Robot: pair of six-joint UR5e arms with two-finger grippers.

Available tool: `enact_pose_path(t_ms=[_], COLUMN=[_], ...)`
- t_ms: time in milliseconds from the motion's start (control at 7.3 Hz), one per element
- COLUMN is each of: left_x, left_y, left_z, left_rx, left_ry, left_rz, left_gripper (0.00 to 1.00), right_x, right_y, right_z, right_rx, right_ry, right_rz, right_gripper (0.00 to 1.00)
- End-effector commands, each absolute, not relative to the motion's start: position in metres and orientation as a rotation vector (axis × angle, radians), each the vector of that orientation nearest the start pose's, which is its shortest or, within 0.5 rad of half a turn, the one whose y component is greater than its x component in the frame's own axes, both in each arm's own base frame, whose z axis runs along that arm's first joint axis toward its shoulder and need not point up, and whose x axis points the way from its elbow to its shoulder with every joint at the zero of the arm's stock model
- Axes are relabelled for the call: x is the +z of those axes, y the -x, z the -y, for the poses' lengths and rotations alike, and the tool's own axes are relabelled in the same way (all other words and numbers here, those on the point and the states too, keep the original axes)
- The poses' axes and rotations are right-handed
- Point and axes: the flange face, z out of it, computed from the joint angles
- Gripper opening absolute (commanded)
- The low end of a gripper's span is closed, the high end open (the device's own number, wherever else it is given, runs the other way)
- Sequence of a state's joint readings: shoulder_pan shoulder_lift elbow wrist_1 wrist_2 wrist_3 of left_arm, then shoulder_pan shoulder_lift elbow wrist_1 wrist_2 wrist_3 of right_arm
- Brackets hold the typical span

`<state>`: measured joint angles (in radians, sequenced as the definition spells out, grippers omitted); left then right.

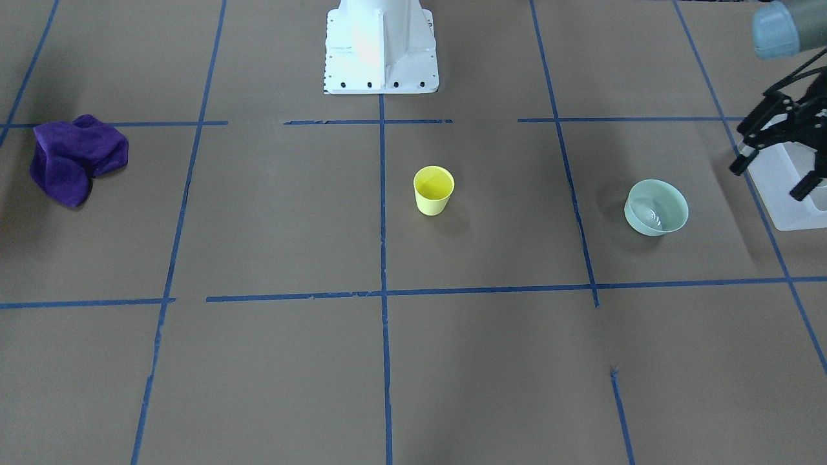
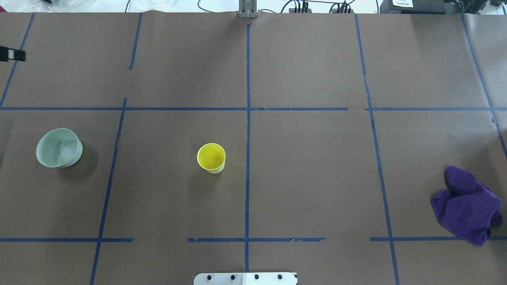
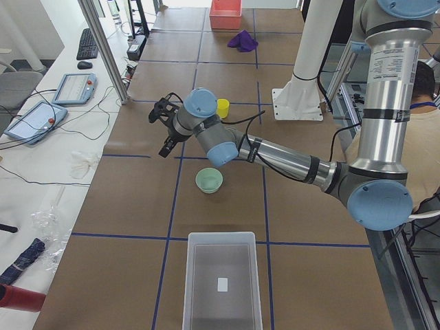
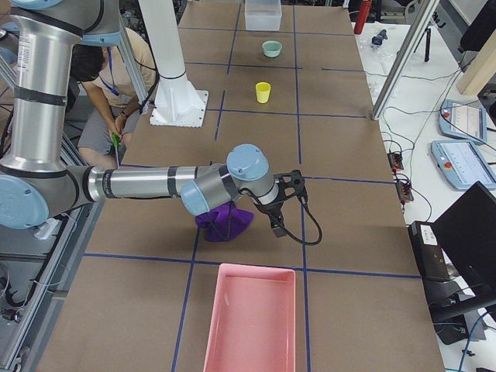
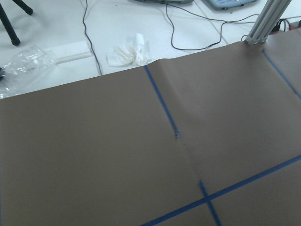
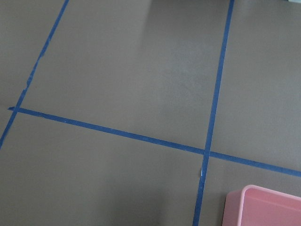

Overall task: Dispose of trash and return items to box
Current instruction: 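Move the left gripper over the yellow cup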

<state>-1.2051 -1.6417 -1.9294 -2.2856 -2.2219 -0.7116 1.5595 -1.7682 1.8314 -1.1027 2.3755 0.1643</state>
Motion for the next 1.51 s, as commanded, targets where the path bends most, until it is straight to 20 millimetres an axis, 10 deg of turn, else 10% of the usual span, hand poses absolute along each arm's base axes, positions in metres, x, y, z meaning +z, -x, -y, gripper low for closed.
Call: enact_pose_path(t_ms=[0, 411, 822, 1371], left_x=[0.327, 0.277, 0.215, 0.239], left_y=[-0.208, -0.33, -0.448, -0.485], left_z=[0.461, 0.424, 0.388, 0.386], left_rx=[0.031, -0.225, -0.42, -0.414], left_ry=[-0.499, -0.317, -0.117, -0.078], left_rz=[-1.182, -1.038, -0.997, -0.935], left_gripper=[1.0, 1.0, 0.7, 0.6], right_x=[0.56, 0.541, 0.544, 0.545], right_y=[-0.048, -0.017, -0.017, -0.017], right_z=[0.431, 0.446, 0.445, 0.445], right_rx=[-0.098, -0.091, -0.091, -0.09], right_ry=[-0.481, -0.462, -0.464, -0.463], right_rz=[0.835, 0.876, 0.872, 0.869], right_gripper=[1.0, 1.0, 1.0, 1.0])
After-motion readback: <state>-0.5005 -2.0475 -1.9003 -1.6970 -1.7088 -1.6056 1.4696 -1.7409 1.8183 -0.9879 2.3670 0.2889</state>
